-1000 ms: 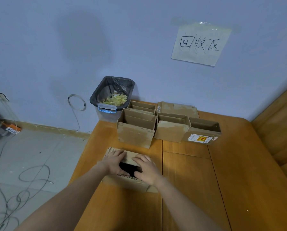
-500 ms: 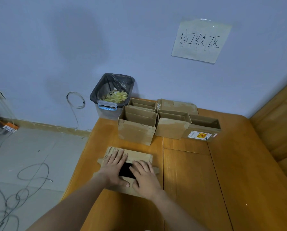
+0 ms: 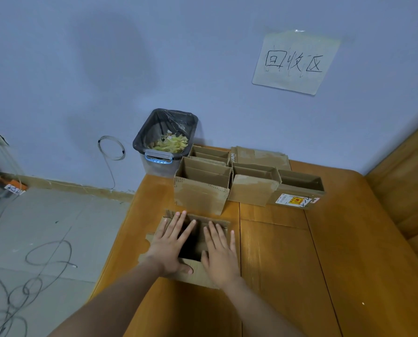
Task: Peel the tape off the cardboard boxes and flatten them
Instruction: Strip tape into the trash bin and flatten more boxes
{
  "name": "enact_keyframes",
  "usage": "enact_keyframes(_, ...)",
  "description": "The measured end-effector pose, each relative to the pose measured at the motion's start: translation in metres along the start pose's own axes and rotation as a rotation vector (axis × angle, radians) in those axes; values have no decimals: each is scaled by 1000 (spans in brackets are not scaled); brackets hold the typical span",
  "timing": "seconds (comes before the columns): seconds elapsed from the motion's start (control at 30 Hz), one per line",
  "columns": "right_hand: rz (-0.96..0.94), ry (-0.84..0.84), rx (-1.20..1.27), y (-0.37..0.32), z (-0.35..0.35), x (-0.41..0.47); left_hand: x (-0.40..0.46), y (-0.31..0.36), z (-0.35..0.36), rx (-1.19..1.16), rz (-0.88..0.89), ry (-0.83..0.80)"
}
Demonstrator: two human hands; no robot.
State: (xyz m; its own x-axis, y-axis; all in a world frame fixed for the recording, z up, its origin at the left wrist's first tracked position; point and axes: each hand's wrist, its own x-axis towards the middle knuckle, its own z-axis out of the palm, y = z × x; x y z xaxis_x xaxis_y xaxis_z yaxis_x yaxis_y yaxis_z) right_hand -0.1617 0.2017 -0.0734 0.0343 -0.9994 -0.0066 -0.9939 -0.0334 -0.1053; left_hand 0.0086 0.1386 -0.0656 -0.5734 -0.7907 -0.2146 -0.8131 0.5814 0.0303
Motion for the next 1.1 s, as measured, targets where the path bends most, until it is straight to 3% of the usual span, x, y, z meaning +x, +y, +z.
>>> enact_keyframes(0.27,60,-163,42,9,3,27,11,-8,-1,33,-7,-198)
enact_keyframes(0.5,87,-200,124,10,14,31,26,-19,-10,27,93,-352)
enact_keyframes(0.67,67,-208,140,13,15,33,26,-34,-10,70,176,-359)
enact_keyframes(0.83,56,-210,142,16,17,33,29,-32,-3,61,128,-392)
enact_keyframes(1.1,30,-205,115,36,14,33,31,-14,10,14,85,-297)
